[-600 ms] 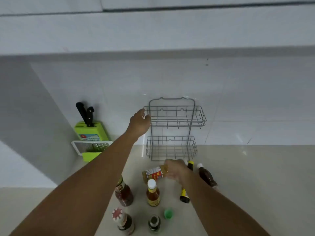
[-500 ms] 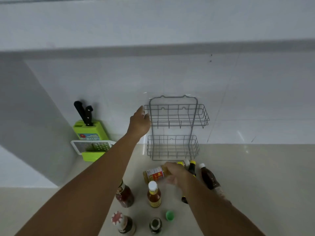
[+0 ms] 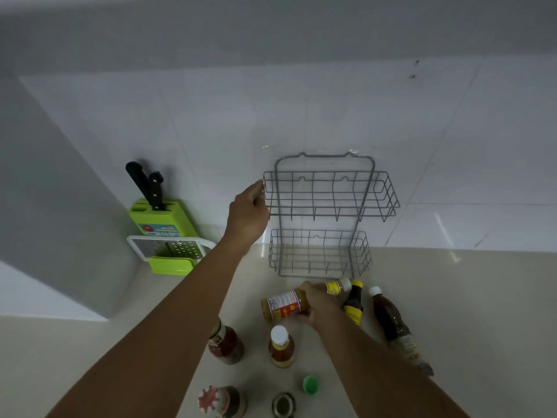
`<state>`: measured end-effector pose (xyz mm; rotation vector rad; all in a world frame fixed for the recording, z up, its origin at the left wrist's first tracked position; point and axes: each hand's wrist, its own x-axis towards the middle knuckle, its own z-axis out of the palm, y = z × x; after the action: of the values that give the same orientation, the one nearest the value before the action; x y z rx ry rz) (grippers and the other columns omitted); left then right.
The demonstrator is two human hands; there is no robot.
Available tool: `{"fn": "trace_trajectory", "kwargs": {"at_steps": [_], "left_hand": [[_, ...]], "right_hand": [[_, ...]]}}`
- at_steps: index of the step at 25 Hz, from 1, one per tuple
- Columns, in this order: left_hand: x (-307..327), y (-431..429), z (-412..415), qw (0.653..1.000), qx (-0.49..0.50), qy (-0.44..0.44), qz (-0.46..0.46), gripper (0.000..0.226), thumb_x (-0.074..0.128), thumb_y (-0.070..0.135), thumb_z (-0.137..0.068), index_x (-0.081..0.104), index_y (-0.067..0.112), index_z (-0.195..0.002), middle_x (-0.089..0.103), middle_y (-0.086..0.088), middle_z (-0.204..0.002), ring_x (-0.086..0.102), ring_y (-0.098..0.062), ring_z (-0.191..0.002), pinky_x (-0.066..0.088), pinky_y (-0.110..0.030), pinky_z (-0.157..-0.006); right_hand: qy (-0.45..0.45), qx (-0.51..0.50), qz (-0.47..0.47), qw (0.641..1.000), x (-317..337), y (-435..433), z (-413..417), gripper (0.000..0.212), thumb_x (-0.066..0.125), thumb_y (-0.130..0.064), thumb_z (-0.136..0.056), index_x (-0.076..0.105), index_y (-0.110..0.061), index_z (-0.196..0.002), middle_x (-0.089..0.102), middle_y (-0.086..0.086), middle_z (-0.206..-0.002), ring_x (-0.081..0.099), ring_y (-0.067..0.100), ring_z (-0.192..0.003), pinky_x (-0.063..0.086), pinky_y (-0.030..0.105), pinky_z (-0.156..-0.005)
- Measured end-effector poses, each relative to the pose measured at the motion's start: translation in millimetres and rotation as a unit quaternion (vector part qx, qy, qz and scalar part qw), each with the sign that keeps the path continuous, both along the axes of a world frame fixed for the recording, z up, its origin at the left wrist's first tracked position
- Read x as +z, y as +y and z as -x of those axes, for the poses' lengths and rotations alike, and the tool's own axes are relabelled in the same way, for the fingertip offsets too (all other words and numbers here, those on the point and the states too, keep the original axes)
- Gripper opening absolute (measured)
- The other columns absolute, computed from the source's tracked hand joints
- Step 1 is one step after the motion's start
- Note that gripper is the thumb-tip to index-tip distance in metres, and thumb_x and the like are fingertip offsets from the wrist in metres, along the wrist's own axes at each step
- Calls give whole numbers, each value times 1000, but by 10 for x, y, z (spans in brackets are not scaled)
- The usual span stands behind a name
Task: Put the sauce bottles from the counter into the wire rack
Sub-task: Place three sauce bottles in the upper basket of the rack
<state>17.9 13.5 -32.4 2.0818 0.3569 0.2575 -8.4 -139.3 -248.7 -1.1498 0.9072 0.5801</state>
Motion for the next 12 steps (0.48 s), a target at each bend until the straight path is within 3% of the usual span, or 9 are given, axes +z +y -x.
{"fn": "trace_trajectory", "kwargs": {"at_steps": [1, 3, 6, 8, 10, 12], "left_hand": [[5, -4, 3, 1000, 2, 3, 8, 34, 38, 14, -102, 57, 8, -130, 70, -7, -106, 62, -18, -77, 47, -8, -52], [16, -6, 3, 1000, 5, 3, 27, 38, 39, 15, -102, 55, 12, -137, 67, -5, -125, 65, -12, -87, 48, -8, -57], [19, 10, 24, 999, -1, 4, 37, 41, 41, 18, -104, 52, 20, -143, 60, -5, -139, 59, -4, -84, 39, 4, -53], [28, 16, 30, 999, -6, 2, 48, 41, 42, 18, -104, 52, 23, -143, 61, 3, -137, 57, -4, -95, 39, 4, -55], [47, 25, 61, 998, -14, 1, 54, 36, 42, 18, -104, 60, 32, -131, 65, 10, -117, 57, -6, -91, 39, 0, -57], [39, 34, 51, 998, -18, 1, 63, 35, 43, 19, -103, 60, 32, -131, 66, 8, -124, 57, -9, -100, 40, -9, -70]], "right_hand": [[-9, 0, -2, 1000, 50, -13, 42, 58, 85, -13, -75, 52, -2, -122, 71, 25, -105, 74, 40, -87, 63, 56, -68], [-56, -4, 1, 998, 154, -37, 146, 54, 84, -10, -75, 54, -7, -120, 73, 23, -104, 75, 38, -87, 64, 52, -63], [-191, 33, 82, 978, 505, -124, 320, 31, 82, -13, -76, 64, -15, -101, 76, 16, -103, 74, 27, -91, 63, 48, -83], [-272, 86, 156, 946, 939, -210, 413, 21, 82, -16, -76, 71, -17, -94, 77, 7, -97, 73, 20, -92, 61, 35, -79], [-357, 98, 214, 904, 1471, -310, 456, 23, 84, -15, -74, 71, -19, -93, 76, 0, -91, 72, 17, -89, 55, 24, -67], [-443, 82, 226, 864, 2041, -380, 440, 29, 88, -16, -72, 70, -21, -93, 76, -2, -88, 74, 13, -82, 58, 23, -64]]}}
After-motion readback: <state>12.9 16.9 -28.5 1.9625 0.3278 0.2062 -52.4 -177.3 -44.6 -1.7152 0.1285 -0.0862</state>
